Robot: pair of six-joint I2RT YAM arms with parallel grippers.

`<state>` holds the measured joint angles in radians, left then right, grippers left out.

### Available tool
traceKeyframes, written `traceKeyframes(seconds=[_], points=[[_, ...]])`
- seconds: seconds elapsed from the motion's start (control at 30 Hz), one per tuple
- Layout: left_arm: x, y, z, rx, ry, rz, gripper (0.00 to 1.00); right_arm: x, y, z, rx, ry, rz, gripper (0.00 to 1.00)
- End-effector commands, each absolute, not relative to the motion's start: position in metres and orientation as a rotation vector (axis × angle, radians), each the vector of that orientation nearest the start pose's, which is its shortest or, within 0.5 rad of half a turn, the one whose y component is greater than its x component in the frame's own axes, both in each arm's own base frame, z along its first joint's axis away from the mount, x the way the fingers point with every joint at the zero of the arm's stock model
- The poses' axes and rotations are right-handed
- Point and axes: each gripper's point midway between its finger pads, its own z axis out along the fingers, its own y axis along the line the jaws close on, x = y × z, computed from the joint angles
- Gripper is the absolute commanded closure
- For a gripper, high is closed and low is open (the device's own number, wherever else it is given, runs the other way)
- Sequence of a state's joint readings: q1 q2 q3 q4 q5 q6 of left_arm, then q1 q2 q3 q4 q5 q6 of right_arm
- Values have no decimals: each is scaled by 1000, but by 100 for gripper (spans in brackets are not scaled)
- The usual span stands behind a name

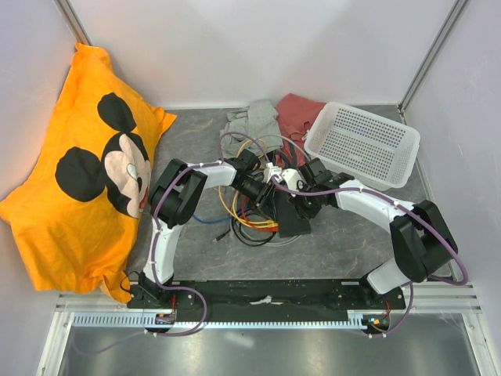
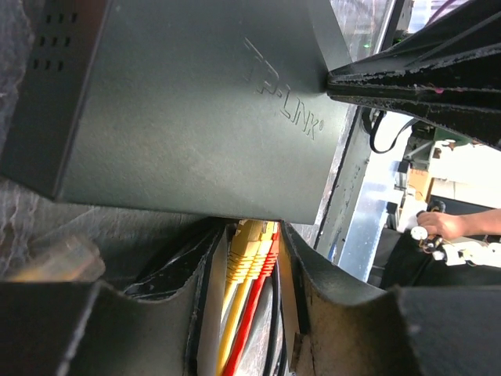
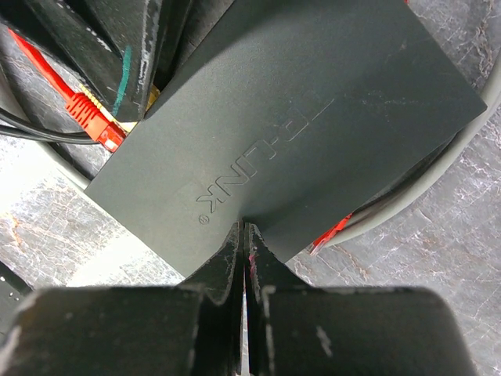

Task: Pull the plug from the switch port

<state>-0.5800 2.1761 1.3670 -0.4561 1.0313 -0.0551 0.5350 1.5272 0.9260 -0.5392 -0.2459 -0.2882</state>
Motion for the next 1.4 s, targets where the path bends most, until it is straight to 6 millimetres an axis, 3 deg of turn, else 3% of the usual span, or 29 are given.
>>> traceKeyframes(seconds=[0.0,0.63,0.83,0.93,1.03,1.37], points=[[243,-348,23,925,2633,-1630,62,250,172,28,-1184,2507,318,100],[245,-348,18,923,2649,-1617,73,250,172,27,-1180,2511,316,100],[246,-348,17,919,2655,-1608,80,250,172,27,-1180,2511,316,100],[246,-348,14,908,2674,-1593,90,251,172,27,-1179,2508,316,100],[250,-343,3,863,2756,-1493,98,250,172,27,-1178,2509,317,100],[266,-324,-19,766,2915,-1147,98,251,170,27,-1177,2506,306,100]])
